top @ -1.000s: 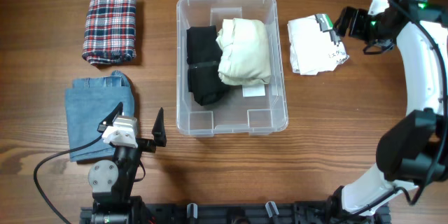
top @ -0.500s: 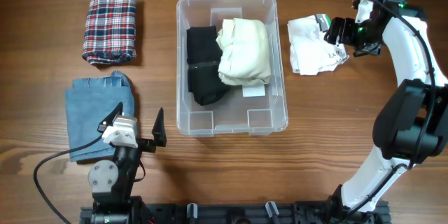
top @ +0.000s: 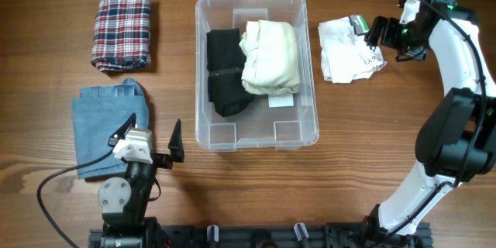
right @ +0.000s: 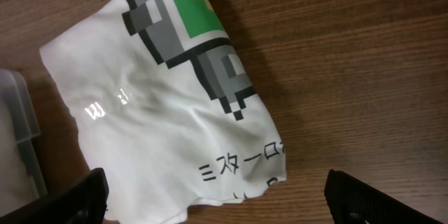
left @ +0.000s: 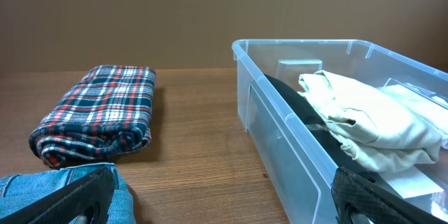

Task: Pack container
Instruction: 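Adjust and close the right gripper on the white T-shirt's edge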

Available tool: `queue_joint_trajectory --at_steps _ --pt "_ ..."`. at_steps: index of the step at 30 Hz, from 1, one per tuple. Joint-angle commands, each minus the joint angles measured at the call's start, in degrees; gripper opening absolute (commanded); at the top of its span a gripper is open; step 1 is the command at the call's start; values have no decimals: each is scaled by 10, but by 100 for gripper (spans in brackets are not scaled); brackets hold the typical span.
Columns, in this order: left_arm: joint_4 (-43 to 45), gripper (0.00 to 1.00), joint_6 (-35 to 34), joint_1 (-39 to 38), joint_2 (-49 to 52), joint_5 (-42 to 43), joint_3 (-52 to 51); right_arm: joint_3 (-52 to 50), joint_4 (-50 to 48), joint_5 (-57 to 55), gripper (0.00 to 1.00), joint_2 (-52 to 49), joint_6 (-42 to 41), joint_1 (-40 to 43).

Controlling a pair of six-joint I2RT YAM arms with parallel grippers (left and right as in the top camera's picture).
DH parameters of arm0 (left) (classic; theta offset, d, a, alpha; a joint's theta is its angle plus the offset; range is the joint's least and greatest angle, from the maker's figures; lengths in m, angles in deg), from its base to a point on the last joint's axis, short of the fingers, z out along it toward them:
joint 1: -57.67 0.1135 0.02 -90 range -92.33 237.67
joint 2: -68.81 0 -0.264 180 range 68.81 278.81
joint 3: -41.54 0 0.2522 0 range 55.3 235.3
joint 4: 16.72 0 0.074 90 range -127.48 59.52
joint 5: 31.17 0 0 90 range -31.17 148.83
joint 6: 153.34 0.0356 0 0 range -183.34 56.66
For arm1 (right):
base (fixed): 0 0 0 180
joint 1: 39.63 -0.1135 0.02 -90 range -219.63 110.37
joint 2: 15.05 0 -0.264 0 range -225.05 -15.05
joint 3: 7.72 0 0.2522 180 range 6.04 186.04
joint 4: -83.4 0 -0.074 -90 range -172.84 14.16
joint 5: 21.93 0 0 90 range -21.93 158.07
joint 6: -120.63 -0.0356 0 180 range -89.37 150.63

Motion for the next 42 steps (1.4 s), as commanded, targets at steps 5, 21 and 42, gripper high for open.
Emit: queue_joint_trajectory --at_steps 5,21,42 --pt "-3 100 7 4 0 -3 -3 -2 -23 99 100 -3 96 1" --pt "-3 100 7 4 0 -3 -3 -5 -49 101 100 -8 127 0" --pt "-3 100 7 4 0 -3 -3 -8 -104 103 100 -50 162 1"
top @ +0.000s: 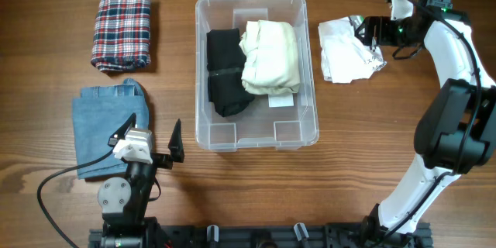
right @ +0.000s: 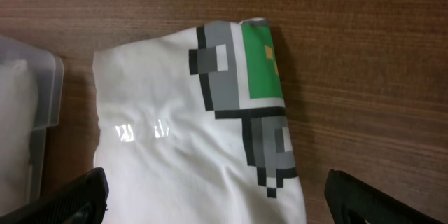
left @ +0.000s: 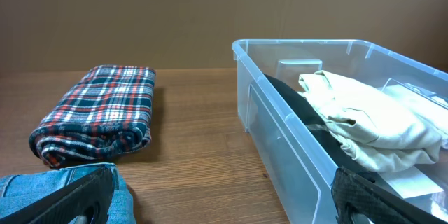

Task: Pack container
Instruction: 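Adjust and close the right gripper on the white T-shirt's edge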

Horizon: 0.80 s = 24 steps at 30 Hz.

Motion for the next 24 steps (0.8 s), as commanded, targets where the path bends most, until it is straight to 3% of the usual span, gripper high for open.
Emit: queue_joint_trajectory --at_steps 1,15,24 --pt "-3 100 7 4 0 -3 -3 -2 -9 10 100 -16 24 0" --pt "-3 100 7 4 0 -3 -3 -3 -16 56 100 -41 61 0" --pt "-3 100 7 4 0 -3 -3 -3 -25 -4 100 -52 61 0"
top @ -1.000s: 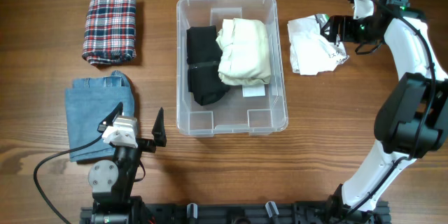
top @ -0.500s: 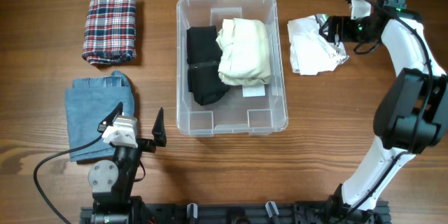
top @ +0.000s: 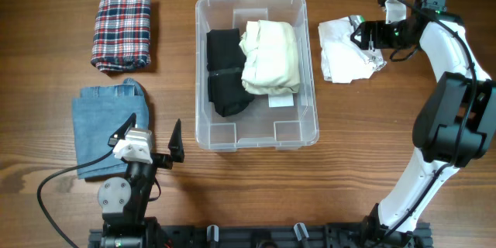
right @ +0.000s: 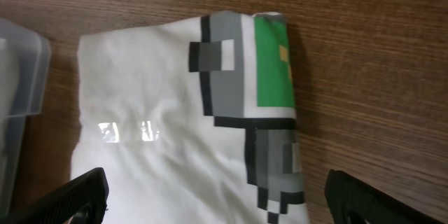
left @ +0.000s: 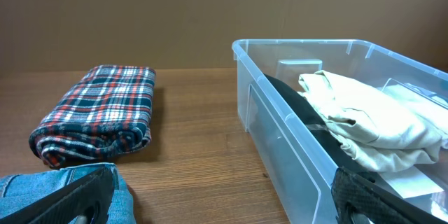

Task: Pack container
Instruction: 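Adjust and close the right gripper on the white T-shirt's edge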

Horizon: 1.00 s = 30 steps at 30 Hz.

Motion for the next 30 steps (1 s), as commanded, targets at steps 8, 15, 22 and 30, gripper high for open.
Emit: queue_joint_trajectory --at_steps 8,15,22,30 --pt "-3 100 7 4 0 -3 -3 -2 -10 -14 100 -46 5 0" --pt "-3 100 7 4 0 -3 -3 -2 -10 23 100 -50 5 0" --pt "-3 100 7 4 0 -3 -3 -2 -3 50 100 -64 5 -1" --pt "-3 100 7 4 0 -3 -3 -2 4 97 100 -90 5 -2"
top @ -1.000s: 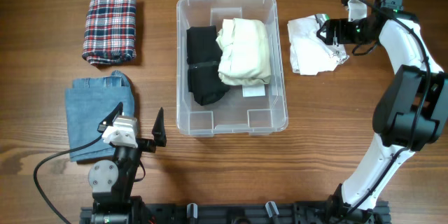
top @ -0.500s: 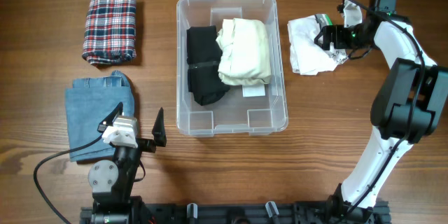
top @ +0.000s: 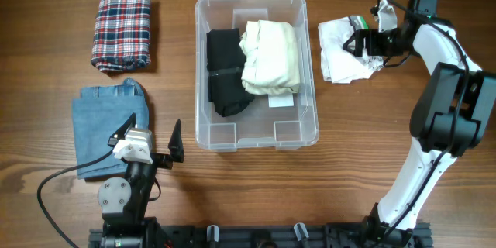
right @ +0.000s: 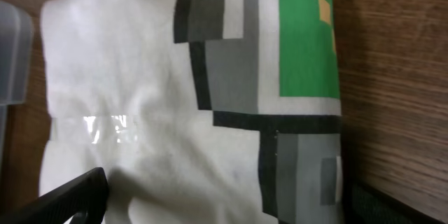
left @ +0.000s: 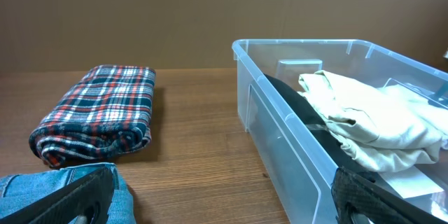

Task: Pack container
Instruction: 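Adjust and close the right gripper on the white T-shirt's edge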

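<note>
A clear plastic container (top: 310, 85) stands mid-table and holds a folded black garment (top: 225, 70) and a cream garment (top: 270, 54). Right of it lies a folded white T-shirt (top: 339, 46) with a pixel print in green and grey (right: 301, 35). My right gripper (top: 363, 43) is low over the shirt's right part, open, its fingertips (right: 77, 199) straddling the cloth (right: 140, 112). At the table's near left my left gripper (top: 151, 141) rests open, holding nothing, beside the folded jeans (top: 105, 128). A folded plaid shirt (top: 122, 29) lies at the far left.
In the left wrist view the container wall (left: 280, 147) rises on the right, the plaid shirt (left: 98, 115) and a jeans edge (left: 63, 178) on the left. Bare wood lies between the piles and the container.
My right gripper has come closer down onto the white T-shirt and shifted slightly left; the print fills more of its view. The left arm and all clothes have stayed put.
The right gripper hung open at the right edge of the white T-shirt. It then stood over the shirt's printed corner, then nearer the middle, and now it sits close on the cloth. The left arm has rested open throughout.
</note>
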Available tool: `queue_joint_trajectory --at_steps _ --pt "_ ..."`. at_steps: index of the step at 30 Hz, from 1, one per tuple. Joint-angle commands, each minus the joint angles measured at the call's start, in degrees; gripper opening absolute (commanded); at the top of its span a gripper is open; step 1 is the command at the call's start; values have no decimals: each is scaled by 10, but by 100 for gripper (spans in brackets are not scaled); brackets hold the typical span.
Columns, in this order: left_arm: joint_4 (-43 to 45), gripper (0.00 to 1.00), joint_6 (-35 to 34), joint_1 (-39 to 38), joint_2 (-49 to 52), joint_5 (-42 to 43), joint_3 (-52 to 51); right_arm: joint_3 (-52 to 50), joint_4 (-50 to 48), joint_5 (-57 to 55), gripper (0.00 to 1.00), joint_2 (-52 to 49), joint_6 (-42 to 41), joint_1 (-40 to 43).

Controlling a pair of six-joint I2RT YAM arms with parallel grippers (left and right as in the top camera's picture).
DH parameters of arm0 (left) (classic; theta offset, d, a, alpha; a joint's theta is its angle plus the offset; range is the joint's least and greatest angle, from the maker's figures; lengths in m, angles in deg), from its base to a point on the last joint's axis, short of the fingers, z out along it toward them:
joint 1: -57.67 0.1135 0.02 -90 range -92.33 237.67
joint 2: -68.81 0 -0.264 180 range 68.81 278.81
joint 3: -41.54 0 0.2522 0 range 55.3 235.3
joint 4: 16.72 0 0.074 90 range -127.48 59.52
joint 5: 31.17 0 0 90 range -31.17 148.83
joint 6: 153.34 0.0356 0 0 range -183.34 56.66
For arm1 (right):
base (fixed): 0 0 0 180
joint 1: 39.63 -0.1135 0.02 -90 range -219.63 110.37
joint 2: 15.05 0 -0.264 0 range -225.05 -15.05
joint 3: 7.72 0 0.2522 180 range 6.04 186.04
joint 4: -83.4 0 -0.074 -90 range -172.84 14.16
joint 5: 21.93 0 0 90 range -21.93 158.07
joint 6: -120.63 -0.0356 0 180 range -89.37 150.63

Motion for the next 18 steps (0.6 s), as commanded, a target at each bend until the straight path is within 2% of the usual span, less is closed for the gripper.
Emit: queue_joint_trajectory --at_steps 1,12,18 --pt "-3 100 7 4 0 -3 -3 -2 8 58 100 -32 5 -3" --pt "-3 100 7 4 0 -3 -3 -2 10 200 99 -32 -65 -2" --pt "-3 100 7 4 0 -3 -3 -2 16 197 93 -32 -85 -2"
